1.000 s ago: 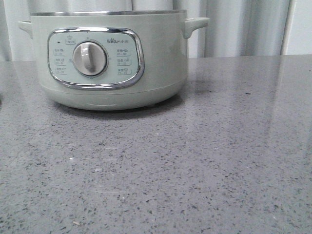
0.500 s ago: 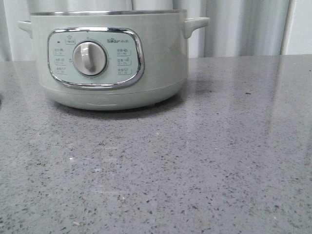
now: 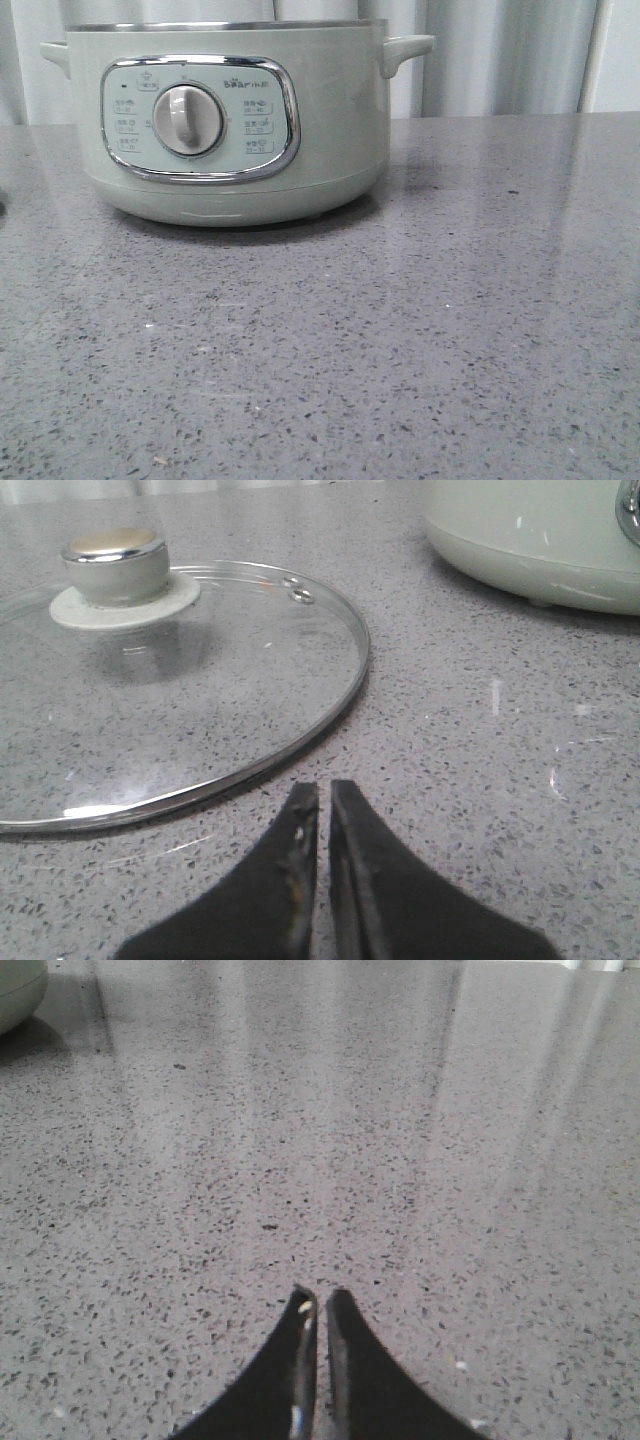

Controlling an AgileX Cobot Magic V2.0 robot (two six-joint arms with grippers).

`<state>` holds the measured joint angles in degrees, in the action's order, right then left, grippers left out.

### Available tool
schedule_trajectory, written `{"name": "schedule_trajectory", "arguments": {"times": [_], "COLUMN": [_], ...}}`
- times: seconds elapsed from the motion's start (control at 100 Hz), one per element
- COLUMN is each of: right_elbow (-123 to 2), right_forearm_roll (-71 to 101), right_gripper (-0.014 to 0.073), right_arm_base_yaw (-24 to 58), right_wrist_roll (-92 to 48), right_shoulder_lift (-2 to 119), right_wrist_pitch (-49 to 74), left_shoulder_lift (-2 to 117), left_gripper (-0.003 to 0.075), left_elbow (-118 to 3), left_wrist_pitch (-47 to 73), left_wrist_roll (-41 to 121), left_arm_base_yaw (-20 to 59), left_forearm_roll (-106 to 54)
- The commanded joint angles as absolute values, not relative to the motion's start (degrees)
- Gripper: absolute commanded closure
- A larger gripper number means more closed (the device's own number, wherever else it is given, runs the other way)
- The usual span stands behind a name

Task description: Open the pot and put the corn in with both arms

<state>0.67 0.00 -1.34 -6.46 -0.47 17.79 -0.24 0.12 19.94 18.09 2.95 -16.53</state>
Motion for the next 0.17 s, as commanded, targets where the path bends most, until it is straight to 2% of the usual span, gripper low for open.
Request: {"name": "schedule_trajectory", "arguments": {"times": [0.0,0.16], "right_elbow": [1.74,1.74], "right_forearm_roll": [0.00,0.00], "right_gripper": [0.0640,0.0640], "right_arm_base_yaw": [-1.65,-1.65], "right_wrist_roll": [-6.43,-6.43], "right_shoulder_lift": [-1.78,-1.78], "right_wrist_pitch": [16.86,16.86], "left_shoulder_lift": [-2.19,-2.19], "left_gripper": [0.0741,0.0741], "left_elbow": [0.51,0.51], "left_wrist_pitch": [18.74,18.74], "left_wrist_roll": [17.59,17.59], "left_arm_base_yaw": [3.34,3.34], "left_forearm_roll": [-16.92,-16.92]}}
